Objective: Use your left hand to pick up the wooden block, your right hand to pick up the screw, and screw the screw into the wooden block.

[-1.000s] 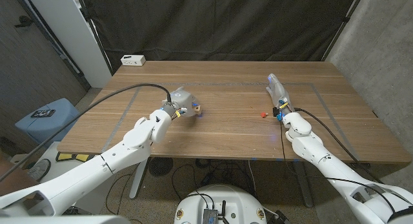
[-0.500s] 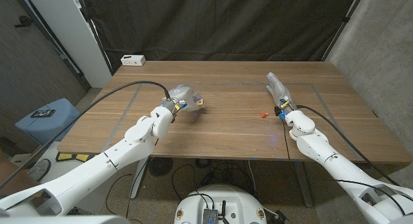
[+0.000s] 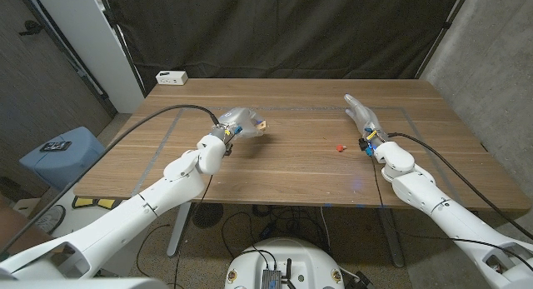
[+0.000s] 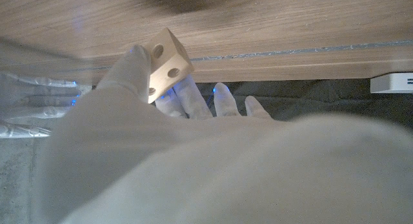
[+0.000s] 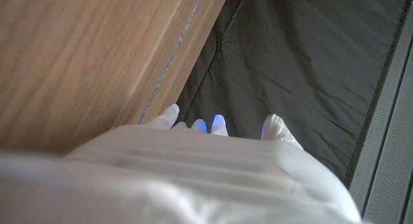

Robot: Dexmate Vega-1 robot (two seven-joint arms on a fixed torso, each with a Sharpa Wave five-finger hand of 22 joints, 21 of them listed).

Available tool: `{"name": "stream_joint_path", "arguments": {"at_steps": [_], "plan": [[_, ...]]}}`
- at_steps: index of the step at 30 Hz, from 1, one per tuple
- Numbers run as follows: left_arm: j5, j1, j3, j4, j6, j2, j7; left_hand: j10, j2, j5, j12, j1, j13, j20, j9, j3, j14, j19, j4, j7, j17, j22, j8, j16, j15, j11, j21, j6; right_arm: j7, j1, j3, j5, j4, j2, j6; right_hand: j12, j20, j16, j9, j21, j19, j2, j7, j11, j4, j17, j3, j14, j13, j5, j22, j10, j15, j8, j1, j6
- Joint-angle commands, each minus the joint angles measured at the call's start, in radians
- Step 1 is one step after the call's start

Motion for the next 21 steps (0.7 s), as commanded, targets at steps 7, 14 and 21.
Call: {"name": "stream_joint_path", "arguments": {"at_steps": [7, 14, 21], "plan": [[-0.239, -0.026, -0.01, 0.099, -0.152, -0.061, 0.07, 0.002, 0.014, -0.003, -0.004, -0.001, 0.007, 0.001, 0.003, -0.004, 0.013, 0.013, 0.002, -0.001, 0.005, 0.005, -0.009, 0.006, -0.101, 0.001, 0.006, -0.008, -0.016, -0.064, 0.016, -0.087, -0.147, -0.131, -0.065, 0.011, -0.017, 0.008, 0.003, -0.001, 0.023, -0.017, 0.006, 0.002, -0.037, 0.0, 0.016, 0.019, 0.007, 0.008, 0.002, 0.041, -0.014, 0.014, 0.044, 0.046], [-0.349, -0.026, -0.023, 0.143, -0.204, -0.093, 0.073, -0.004, 0.018, -0.005, -0.008, 0.0, 0.009, -0.005, 0.003, -0.007, 0.028, 0.024, 0.002, -0.001, 0.007, 0.006, -0.015, 0.011, -0.103, 0.001, 0.008, -0.013, -0.021, -0.097, 0.032, -0.106, -0.224, -0.196, -0.13, 0.006, -0.005, 0.007, 0.005, -0.001, 0.054, -0.029, 0.012, -0.003, -0.076, 0.001, 0.043, 0.033, 0.008, 0.021, 0.001, 0.046, 0.001, 0.021, 0.107, 0.076], [-0.417, -0.034, -0.023, 0.178, -0.245, -0.114, 0.077, -0.005, 0.02, -0.007, -0.01, 0.001, 0.011, -0.006, 0.004, -0.008, 0.03, 0.018, 0.002, 0.0, 0.008, 0.006, -0.016, 0.011, -0.103, 0.001, 0.005, -0.011, -0.02, -0.124, 0.044, -0.125, -0.285, -0.249, -0.178, 0.002, -0.001, 0.007, 0.007, -0.003, 0.066, -0.045, 0.006, -0.013, -0.089, 0.001, 0.06, 0.041, 0.008, 0.028, 0.0, 0.044, 0.006, 0.025, 0.154, 0.093]]}}
